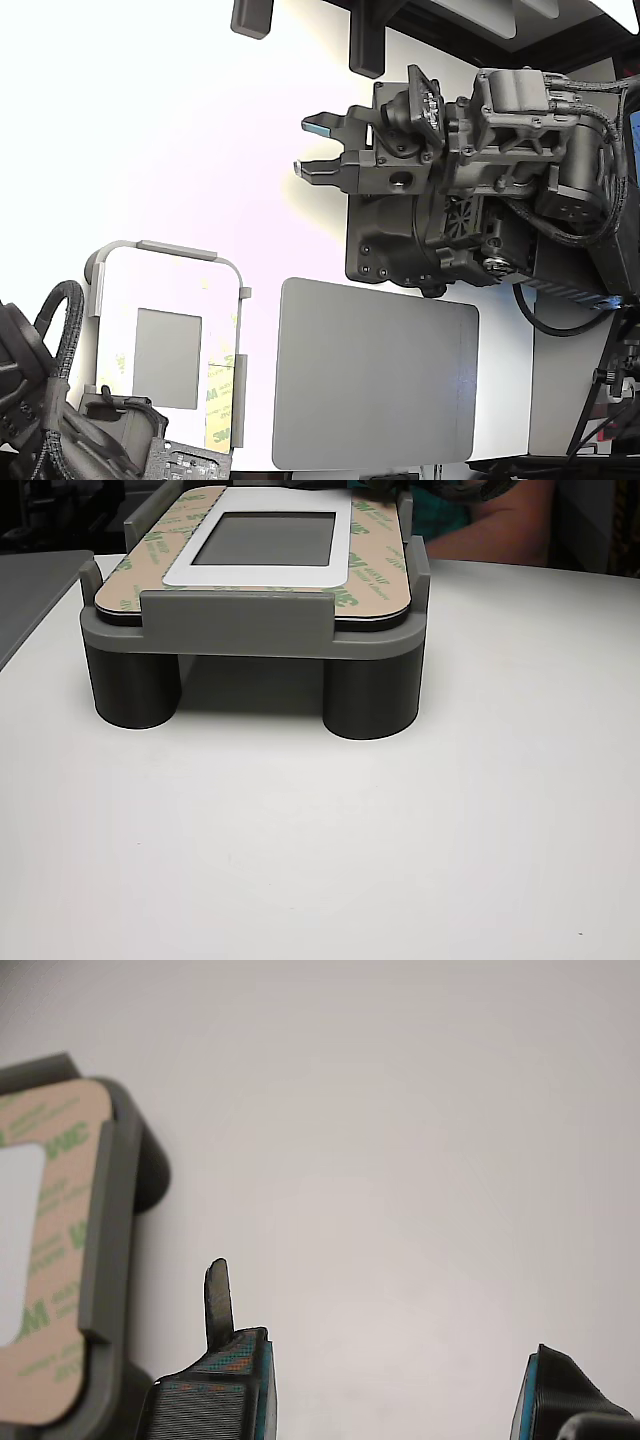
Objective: Peel off protective film from adhesive tape.
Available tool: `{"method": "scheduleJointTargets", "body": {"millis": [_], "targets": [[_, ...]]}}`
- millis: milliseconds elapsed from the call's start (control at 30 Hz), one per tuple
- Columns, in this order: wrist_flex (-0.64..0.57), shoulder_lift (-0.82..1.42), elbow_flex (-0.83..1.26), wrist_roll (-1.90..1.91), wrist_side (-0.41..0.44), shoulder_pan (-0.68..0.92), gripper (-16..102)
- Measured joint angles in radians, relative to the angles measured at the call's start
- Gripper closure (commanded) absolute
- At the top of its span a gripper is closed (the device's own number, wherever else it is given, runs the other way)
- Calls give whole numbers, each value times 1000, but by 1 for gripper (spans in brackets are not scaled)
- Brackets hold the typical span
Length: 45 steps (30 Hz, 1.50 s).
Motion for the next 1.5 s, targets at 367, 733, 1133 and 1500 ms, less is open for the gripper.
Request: {"method": "scheduleJointTargets", "body": {"millis": [367, 733, 1133, 1500], "targets": [[0, 0, 0, -11, -18, 0, -14], [5, 0, -15, 5, 43, 40, 9], [44, -83, -201, -158, 20, 166, 96], [81, -308, -356, -764, 72, 337, 96]]}}
